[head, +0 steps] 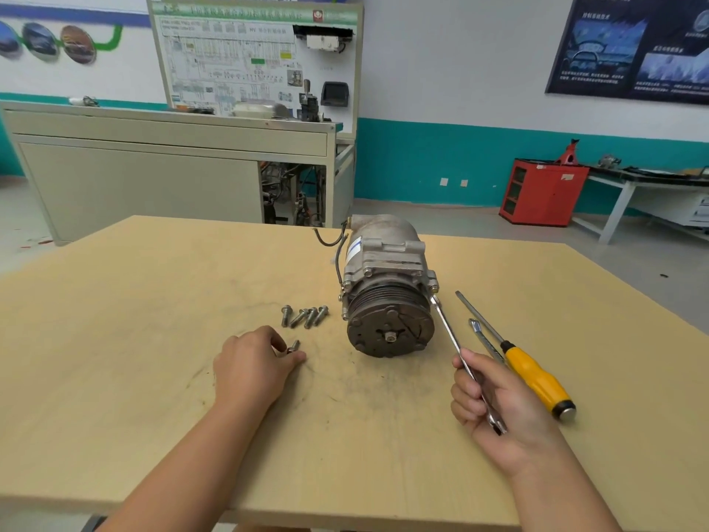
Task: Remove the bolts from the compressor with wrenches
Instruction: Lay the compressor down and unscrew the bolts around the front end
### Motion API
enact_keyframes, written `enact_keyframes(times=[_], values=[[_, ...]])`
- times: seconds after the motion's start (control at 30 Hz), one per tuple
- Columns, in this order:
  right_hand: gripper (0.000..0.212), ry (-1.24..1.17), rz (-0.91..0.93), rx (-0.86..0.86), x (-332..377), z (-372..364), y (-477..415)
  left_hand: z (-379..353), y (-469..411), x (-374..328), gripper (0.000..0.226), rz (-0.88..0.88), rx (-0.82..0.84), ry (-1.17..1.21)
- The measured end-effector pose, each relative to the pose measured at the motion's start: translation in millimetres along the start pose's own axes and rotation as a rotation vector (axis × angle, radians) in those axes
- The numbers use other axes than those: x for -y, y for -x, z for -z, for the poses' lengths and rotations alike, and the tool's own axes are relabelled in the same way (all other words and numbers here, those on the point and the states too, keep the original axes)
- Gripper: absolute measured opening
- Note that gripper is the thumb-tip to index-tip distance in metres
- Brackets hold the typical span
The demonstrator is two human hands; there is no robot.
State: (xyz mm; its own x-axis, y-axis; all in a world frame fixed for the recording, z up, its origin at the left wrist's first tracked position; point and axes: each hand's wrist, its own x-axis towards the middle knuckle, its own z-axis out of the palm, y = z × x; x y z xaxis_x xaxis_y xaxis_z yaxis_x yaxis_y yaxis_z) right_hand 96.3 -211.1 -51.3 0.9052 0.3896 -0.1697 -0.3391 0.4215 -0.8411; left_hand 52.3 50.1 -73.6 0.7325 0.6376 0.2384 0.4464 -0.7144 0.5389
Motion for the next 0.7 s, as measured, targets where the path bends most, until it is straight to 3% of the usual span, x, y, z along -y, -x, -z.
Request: enact_keyframes(times=[0.27,0.47,0.5,0.6,0.7], values=[[0.018,0.113,0.055,0.033,2,-9,11,4,7,-4,0.042,-0.013,-0.045,0.036],[0.012,0.344,0.154,0.102,-6,-59,18,11,21,-31,0.009,-0.188,-0.149,0.37],[0.013,0.377,0.162,0.085,-8,-68,16,13,23,-37,0.015,-0.217,-0.135,0.437],[0.014,0.433,0.143,0.025,-15,-87,6,25,21,-55,0.032,-0.206,0.114,0.659],[0.015,0.45,0.127,-0.031,-21,-95,-1,37,9,-65,0.031,-0.138,0.461,0.807]])
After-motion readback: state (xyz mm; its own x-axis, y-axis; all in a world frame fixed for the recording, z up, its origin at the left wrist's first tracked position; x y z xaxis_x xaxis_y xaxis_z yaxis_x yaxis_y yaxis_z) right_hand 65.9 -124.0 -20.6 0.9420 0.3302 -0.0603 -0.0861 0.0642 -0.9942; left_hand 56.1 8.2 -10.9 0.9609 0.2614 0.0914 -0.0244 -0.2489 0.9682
